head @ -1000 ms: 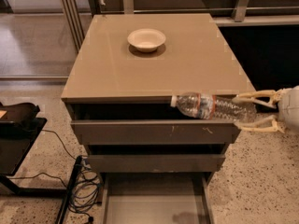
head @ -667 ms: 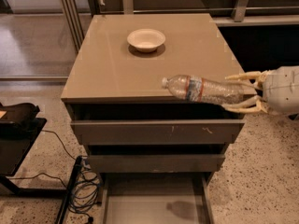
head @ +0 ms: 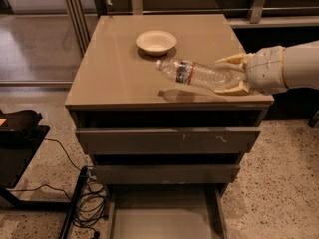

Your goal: Pick water bottle from bottom drawer and place on counter

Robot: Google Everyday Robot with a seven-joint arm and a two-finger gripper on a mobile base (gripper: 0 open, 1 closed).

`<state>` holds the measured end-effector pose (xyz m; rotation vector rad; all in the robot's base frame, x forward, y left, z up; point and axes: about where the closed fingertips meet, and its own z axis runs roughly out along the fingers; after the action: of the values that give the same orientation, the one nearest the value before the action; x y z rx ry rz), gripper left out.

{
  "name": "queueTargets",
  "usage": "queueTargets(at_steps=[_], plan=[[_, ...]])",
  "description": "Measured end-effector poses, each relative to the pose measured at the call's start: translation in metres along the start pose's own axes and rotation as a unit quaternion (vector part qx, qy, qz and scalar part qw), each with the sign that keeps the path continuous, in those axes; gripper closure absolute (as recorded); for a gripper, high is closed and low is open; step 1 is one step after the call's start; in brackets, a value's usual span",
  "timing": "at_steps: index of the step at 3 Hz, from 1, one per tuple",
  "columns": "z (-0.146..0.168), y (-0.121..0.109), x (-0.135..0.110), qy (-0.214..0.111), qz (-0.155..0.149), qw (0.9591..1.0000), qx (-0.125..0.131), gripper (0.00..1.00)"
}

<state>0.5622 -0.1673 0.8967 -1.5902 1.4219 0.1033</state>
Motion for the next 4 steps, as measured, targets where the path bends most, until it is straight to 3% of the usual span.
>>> queueTargets(at_steps=[1,2,3,4], plan=[[0.031,-0.03,0.019,0.023,0.036,0.999,0.008,1.0],[0.049,-0.062,0.039,0.047,0.078,0.9953,0.032,1.0],[0.05,-0.084,0.055,0.066,0.108,0.9903,0.058,1.0],[0.042,-0.09,0.068,0.078,0.125,0.9867,0.068,1.0]])
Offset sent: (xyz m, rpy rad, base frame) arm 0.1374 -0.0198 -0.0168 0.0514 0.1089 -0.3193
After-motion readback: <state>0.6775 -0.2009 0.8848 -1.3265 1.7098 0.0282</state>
